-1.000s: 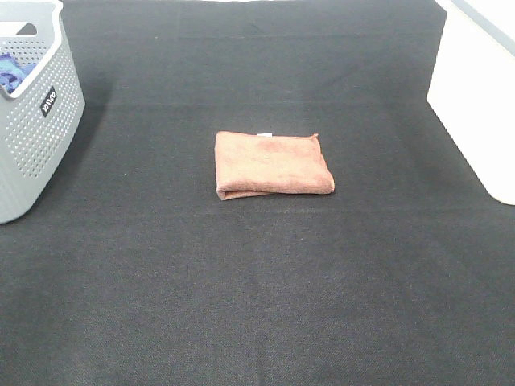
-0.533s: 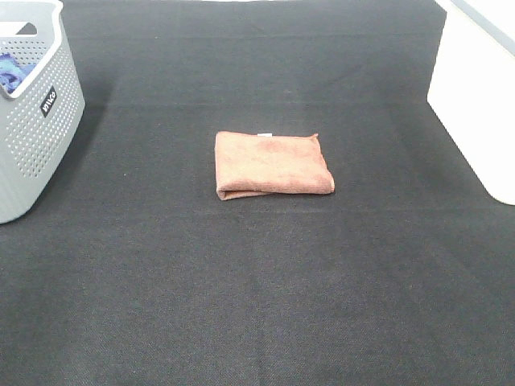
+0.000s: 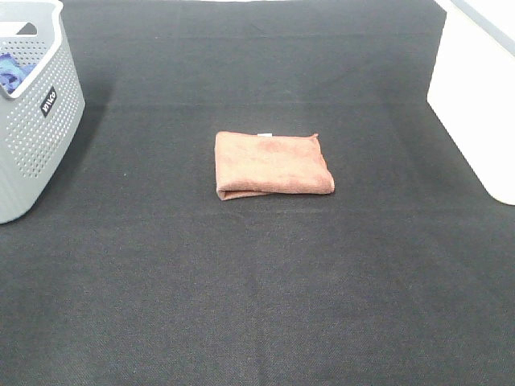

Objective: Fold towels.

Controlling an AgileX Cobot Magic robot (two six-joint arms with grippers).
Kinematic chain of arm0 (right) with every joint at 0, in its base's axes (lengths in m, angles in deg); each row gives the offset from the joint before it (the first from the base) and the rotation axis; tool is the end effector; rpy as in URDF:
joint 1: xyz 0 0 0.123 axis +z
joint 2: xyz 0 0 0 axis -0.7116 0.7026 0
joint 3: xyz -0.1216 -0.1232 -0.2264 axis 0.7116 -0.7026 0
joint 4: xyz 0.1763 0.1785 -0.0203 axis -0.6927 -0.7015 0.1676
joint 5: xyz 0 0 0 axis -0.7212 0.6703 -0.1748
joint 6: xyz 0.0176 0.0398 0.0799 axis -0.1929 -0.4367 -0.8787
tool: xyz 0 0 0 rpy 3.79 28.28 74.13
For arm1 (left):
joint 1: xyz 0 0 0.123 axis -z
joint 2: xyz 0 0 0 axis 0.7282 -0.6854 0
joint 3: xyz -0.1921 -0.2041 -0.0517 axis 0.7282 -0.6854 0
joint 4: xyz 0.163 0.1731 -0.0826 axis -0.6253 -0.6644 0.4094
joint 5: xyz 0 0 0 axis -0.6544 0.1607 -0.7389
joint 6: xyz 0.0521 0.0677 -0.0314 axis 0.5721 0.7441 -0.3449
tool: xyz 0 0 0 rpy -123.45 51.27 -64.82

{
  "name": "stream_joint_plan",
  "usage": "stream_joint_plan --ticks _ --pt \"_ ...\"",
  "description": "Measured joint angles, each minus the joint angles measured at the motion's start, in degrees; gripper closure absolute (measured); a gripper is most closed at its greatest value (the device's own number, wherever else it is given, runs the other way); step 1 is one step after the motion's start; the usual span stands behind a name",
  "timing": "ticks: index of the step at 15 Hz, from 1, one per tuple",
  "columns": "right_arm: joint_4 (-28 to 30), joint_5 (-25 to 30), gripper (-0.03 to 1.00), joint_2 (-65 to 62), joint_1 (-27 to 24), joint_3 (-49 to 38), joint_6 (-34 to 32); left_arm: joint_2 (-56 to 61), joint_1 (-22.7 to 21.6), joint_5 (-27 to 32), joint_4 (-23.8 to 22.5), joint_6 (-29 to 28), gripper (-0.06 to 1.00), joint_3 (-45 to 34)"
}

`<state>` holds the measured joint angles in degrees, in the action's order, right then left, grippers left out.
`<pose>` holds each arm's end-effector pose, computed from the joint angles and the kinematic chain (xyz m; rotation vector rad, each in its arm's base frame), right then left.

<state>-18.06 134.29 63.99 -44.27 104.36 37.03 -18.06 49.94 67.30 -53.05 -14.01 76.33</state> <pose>0.0026 0.0109 0.2806 -0.1792 2.0899 0.0875 -0.0059 -0.0012 0.2788 0.1310 2.0302 -0.0114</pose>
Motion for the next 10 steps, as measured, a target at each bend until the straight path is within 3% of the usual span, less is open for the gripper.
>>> stream_joint_plan --ticks 7,10 --pt "-0.2 0.0 0.2 -4.0 -0.2 0.0 0.0 0.1 -0.6 0.0 -1.0 0.0 0.3 0.0" --pt "-0.3 0.0 0.2 -4.0 -2.6 0.0 0.0 0.1 -0.6 0.0 -1.0 0.0 0.3 0.0"
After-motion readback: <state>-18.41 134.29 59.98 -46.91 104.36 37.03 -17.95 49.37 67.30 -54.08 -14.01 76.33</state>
